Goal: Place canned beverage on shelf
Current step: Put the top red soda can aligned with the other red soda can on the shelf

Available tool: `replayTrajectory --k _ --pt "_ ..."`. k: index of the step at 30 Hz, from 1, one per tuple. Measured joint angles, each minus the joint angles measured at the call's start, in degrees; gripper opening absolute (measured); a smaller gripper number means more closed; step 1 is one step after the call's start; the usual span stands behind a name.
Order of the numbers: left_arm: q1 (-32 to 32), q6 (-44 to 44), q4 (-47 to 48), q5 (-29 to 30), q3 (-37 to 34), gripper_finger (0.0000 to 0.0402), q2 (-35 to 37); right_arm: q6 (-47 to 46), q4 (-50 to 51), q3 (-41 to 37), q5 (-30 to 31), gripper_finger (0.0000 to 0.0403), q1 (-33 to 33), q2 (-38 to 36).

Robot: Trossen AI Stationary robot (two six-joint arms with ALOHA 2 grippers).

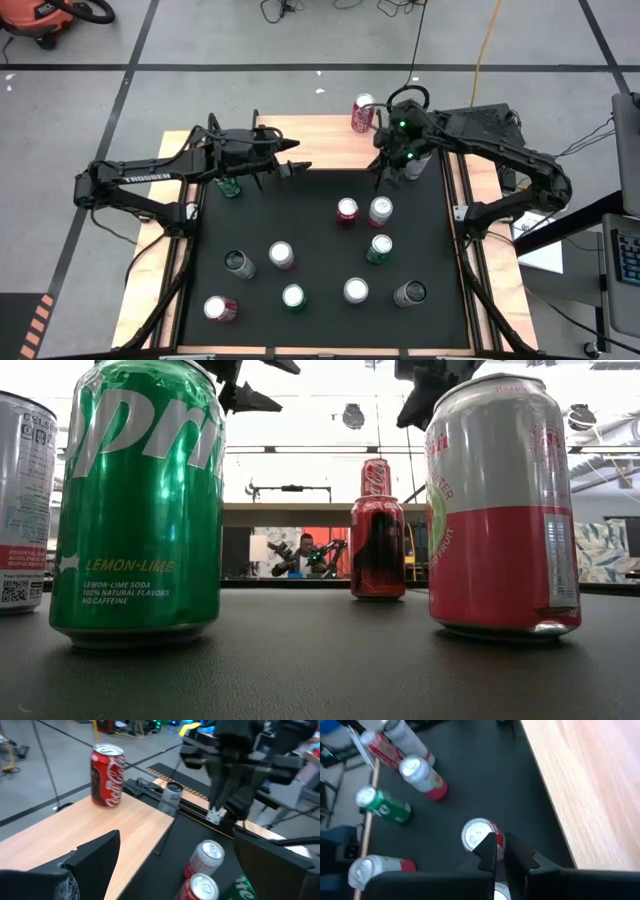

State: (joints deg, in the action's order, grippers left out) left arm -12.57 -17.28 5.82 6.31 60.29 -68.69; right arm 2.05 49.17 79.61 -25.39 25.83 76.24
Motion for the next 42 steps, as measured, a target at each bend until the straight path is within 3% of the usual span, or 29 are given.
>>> replayTrajectory --k 10,25,42 --pt "4.3 1.6 4.7 -0.7 0.0 0.0389 3.5 1.5 0.6 0.0 3.3 0.0095 -7.7 5.4" --pt "8.7 1.6 8.9 0.6 0.0 0.0389 4.8 4.7 -4.4 0.0 10.5 0.0294 -15.9 14.3" --pt "13.0 3.0 11.3 2.1 0.0 0.0389 5.0 4.9 -5.7 0.0 13.6 0.0309 -16.6 20.3"
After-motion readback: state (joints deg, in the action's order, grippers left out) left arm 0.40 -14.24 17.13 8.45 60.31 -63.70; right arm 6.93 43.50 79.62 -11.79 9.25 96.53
